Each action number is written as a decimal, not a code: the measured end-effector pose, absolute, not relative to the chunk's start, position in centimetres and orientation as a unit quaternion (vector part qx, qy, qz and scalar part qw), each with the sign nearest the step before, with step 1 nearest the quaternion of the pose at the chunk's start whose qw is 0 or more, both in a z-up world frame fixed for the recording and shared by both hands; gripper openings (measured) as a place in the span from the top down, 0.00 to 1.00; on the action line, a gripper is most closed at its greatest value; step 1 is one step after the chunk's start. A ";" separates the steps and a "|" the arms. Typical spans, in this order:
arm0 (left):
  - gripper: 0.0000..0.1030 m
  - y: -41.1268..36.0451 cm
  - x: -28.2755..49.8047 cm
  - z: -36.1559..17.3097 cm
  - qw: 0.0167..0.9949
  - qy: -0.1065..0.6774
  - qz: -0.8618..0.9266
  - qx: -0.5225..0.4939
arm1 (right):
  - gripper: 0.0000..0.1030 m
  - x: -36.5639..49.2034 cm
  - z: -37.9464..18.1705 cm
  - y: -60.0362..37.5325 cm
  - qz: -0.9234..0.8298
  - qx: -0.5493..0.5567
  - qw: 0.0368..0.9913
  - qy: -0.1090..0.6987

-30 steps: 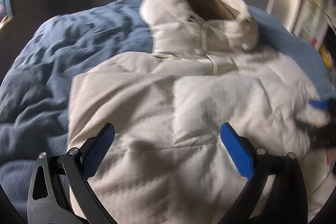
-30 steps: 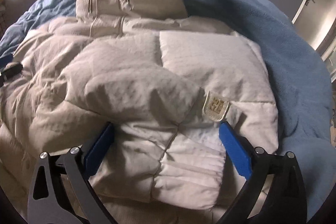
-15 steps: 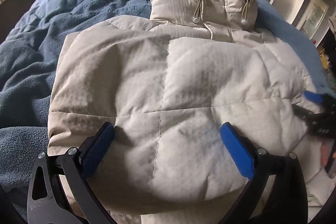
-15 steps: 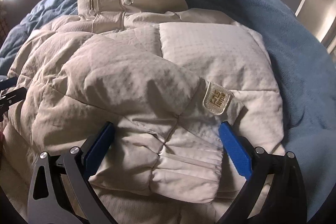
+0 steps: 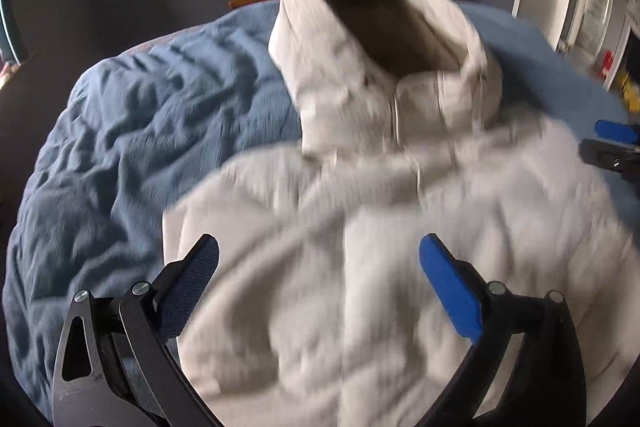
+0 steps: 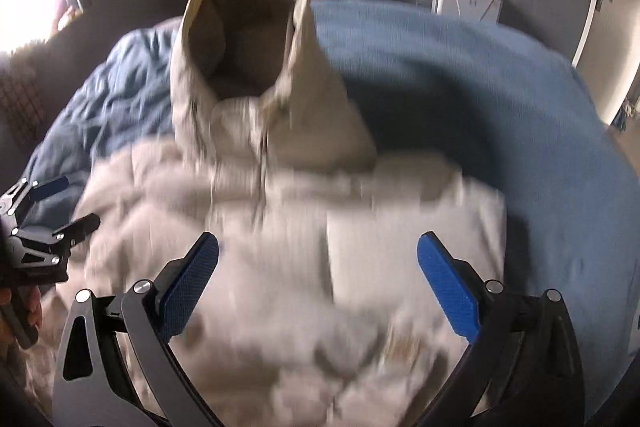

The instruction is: Fold large clothes

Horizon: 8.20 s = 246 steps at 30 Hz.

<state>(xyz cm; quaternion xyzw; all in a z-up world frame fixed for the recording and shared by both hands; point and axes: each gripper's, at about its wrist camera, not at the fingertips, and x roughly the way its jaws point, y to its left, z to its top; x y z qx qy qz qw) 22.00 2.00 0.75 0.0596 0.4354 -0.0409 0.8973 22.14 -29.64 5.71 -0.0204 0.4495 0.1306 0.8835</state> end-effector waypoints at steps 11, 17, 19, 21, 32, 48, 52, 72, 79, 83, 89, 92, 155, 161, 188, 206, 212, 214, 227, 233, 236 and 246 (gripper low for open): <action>0.06 3.2 33.6 2.4 0.911 0.411 -0.020 0.015 | 0.07 34.8 6.0 -26.5 0.101 -0.006 0.899 0.425; 0.06 2.8 38.2 3.0 0.914 0.405 -0.036 -0.002 | 0.15 40.0 5.0 -24.2 0.102 -0.025 0.902 0.419; 0.06 2.6 39.4 3.2 0.915 0.403 -0.036 -0.003 | 0.54 41.1 4.5 -24.0 0.107 -0.019 0.900 0.422; 0.06 2.5 40.1 3.3 0.916 0.400 -0.034 -0.004 | 0.71 41.8 3.9 -24.1 0.122 0.000 0.894 0.432; 0.06 2.9 39.1 5.7 0.937 0.348 -0.036 -0.006 | 0.92 32.3 5.6 -22.6 0.190 -0.086 0.925 0.316; 0.78 3.3 32.5 9.0 0.941 0.329 -0.047 0.056 | 0.92 24.2 3.5 -24.8 0.212 -0.064 0.921 0.321; 0.80 3.4 26.0 8.8 0.943 0.316 -0.065 0.080 | 0.91 23.3 3.1 -26.0 0.215 -0.052 0.916 0.335; 0.12 4.3 15.6 4.4 0.939 0.330 -0.069 0.062 | 0.19 16.7 7.1 -26.6 0.225 -0.044 0.905 0.358; 0.12 5.4 20.1 4.2 0.932 0.348 -0.047 0.086 | 0.19 21.0 5.9 -23.7 0.200 -0.111 0.900 0.371; 0.17 5.5 22.5 3.8 0.929 0.356 -0.044 0.087 | 0.20 22.9 5.7 -22.9 0.208 -0.112 0.898 0.371; 0.73 5.2 23.3 3.5 0.925 0.369 -0.032 0.081 | 0.73 23.3 5.6 -22.3 0.207 -0.123 0.898 0.369; 0.80 5.4 22.3 3.9 0.928 0.364 -0.039 0.072 | 0.84 22.5 6.0 -22.7 0.215 -0.113 0.901 0.360; 0.06 2.3 12.3 1.0 0.931 0.317 -0.164 0.081 | 0.20 16.9 -1.5 -24.3 0.262 -0.076 0.860 0.431; 0.18 0.5 15.6 -1.7 0.908 0.374 -0.179 0.068 | 0.20 16.7 -1.7 -24.5 0.265 -0.073 0.860 0.429; 0.06 2.5 22.5 -0.7 0.922 0.363 -0.116 0.070 | 0.19 16.4 -3.4 -24.8 0.277 -0.079 0.862 0.418; 0.05 6.9 24.3 -6.9 0.902 0.416 -0.117 0.002 | 0.20 26.0 2.9 -26.0 0.235 -0.027 0.888 0.394; 0.05 6.7 24.5 -7.3 0.900 0.418 -0.122 0.004 | 0.20 29.6 -1.4 -24.0 0.179 -0.070 0.874 0.446; 0.05 6.3 24.5 -7.6 0.900 0.419 -0.121 0.015 | 0.20 29.9 -2.5 -24.2 0.180 -0.068 0.871 0.452; 0.06 4.4 19.8 -4.0 0.930 0.350 -0.069 0.089 | 0.20 23.1 1.0 -26.2 0.211 -0.043 0.888 0.407; 0.06 2.8 15.4 -3.1 0.918 0.372 -0.107 0.080 | 0.19 17.6 0.2 -25.2 0.248 -0.094 0.863 0.430; 0.06 0.9 14.6 -5.4 0.892 0.417 -0.103 0.139 | 0.18 16.9 -2.1 -25.0 0.235 -0.100 0.853 0.455; 0.06 2.1 14.0 -4.8 0.900 0.417 -0.098 0.083 | 0.13 13.5 1.0 -26.6 0.213 -0.073 0.893 0.390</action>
